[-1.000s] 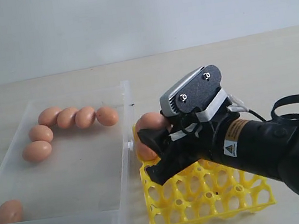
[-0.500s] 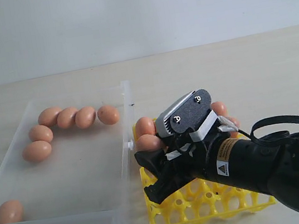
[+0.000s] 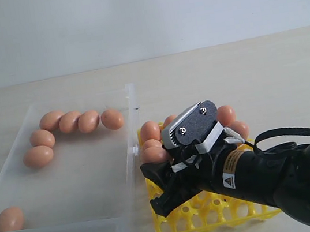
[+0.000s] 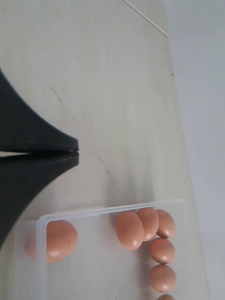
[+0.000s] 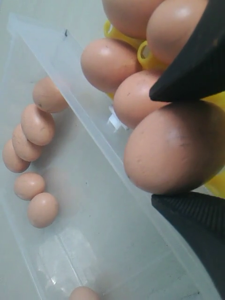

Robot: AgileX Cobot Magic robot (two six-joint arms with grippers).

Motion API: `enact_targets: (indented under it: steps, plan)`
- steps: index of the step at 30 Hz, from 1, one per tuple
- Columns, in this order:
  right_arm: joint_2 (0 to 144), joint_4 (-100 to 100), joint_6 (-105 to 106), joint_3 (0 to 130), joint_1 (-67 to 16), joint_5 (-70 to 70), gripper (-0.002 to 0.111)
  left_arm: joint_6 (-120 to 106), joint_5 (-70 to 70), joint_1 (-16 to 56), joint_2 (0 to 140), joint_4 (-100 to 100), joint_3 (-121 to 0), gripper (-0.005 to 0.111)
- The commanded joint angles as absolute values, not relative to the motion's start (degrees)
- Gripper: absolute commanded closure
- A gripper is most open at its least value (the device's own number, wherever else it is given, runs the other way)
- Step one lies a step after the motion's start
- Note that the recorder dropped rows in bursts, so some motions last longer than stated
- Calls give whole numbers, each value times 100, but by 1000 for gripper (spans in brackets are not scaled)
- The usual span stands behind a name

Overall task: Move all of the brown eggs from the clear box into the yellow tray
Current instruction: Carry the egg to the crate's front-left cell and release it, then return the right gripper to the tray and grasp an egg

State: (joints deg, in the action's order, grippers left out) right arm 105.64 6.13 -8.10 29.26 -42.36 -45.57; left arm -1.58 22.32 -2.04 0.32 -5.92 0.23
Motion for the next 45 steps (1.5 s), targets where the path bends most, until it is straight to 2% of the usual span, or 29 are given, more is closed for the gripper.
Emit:
enact_targets:
  steps: [1,5,8,11,14,17,22,27,29,34,35,40,45]
  plan:
    - [10596,640,-826,2910,-4220,-4719,108,-125,2179,-161,0,-578,0,107]
    - [10596,640,-1073,2910,-4220,-4639,102,-125,2179,-161,0,-578,0,107]
    - [10596,640,-1234,2910,-4220,-4573,88,-125,2179,-161,0,-578,0,107]
    - [10596,666,-1449,2910,-4220,-4486,66,-125,2179,-161,0,-578,0,107]
    - [10596,666,-1465,2910,-4220,-4472,51,-125,2179,-161,0,-578,0,107]
    - [10596,666,-1465,2910,-4220,-4472,47,-125,2179,-161,0,-578,0,107]
    - [10518,666,-1465,2910,-4220,-4391,47,-125,2179,-161,0,-578,0,107]
    - [9616,627,-1319,2957,-4220,-3750,50,-125,2179,-161,0,-578,0,107]
    - [9089,682,-1282,3273,-4220,-2798,61,-125,2179,-161,0,-578,0,107]
    - [8771,1294,-1155,4970,-4407,236,103,-125,2179,-161,0,-578,0,107]
    - [8885,1308,-1093,5344,-4452,647,108,-125,2179,-161,0,-578,0,107]
    - [9804,1211,-828,6955,-4603,1927,108,-125,2179,-161,0,-578,0,107]
    - [11160,-331,1398,8661,-4861,3320,106,-125,2179,-161,0,-578,0,107]
